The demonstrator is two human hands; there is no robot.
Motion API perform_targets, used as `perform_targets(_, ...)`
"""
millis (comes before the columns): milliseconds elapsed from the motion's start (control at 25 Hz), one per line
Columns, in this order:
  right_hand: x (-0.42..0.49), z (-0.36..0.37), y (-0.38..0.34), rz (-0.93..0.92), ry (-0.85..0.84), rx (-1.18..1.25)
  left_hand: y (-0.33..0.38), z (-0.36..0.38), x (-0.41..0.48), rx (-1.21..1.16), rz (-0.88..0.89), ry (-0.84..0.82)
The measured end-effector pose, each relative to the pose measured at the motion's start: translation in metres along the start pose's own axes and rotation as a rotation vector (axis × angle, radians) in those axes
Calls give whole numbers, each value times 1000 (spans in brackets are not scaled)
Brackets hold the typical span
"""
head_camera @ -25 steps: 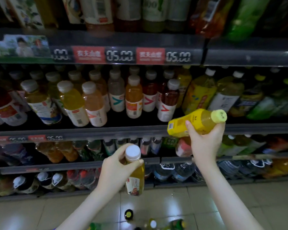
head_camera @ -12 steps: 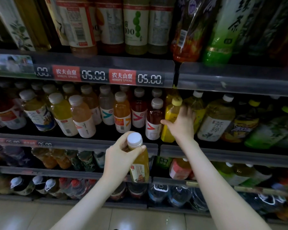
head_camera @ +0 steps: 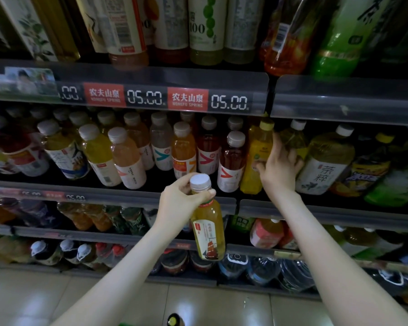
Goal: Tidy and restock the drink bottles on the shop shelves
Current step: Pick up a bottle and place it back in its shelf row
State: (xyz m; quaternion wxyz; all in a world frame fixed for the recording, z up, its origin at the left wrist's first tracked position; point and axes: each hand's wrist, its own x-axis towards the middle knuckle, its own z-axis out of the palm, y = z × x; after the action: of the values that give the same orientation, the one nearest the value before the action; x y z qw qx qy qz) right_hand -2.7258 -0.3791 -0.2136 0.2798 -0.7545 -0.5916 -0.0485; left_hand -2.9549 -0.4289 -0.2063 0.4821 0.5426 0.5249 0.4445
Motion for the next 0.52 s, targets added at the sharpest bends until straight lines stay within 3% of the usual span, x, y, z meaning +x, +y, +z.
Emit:
perform_targets(240, -28, 31, 5, -75, 72, -251, -13, -21, 11, 49, 12, 16)
perform_targets(520, -9, 47, 0, -14, 143, -325, -19, -50, 26, 46, 48, 10)
